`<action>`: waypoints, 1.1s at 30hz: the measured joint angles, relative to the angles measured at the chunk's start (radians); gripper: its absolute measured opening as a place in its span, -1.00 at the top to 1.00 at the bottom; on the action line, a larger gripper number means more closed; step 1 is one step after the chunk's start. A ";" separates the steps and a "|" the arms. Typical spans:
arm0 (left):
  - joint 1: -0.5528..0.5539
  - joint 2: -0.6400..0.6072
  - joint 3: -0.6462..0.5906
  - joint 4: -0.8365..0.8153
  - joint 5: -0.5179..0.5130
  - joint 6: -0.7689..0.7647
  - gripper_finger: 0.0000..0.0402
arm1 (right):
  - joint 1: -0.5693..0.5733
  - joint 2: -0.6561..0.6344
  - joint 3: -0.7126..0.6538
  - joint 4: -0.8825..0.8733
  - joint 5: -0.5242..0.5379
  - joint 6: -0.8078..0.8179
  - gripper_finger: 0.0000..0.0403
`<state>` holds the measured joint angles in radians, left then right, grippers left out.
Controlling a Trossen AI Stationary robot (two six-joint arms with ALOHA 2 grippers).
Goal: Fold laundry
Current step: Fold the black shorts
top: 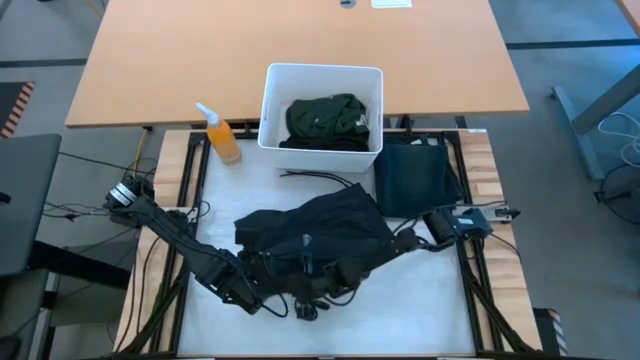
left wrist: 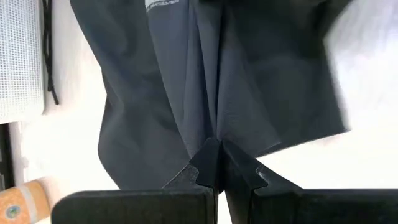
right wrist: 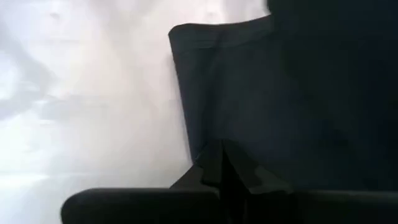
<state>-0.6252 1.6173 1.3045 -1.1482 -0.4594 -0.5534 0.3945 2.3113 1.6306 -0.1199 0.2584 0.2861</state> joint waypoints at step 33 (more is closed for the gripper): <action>-0.129 0.256 -0.001 0.369 0.299 -0.154 1.00 | -0.061 -0.787 -0.701 -0.101 0.260 0.255 0.90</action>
<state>-0.7546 1.8735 1.3033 -0.7792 -0.1605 -0.7071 0.3336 1.5242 0.9298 -0.2212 0.5181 0.5409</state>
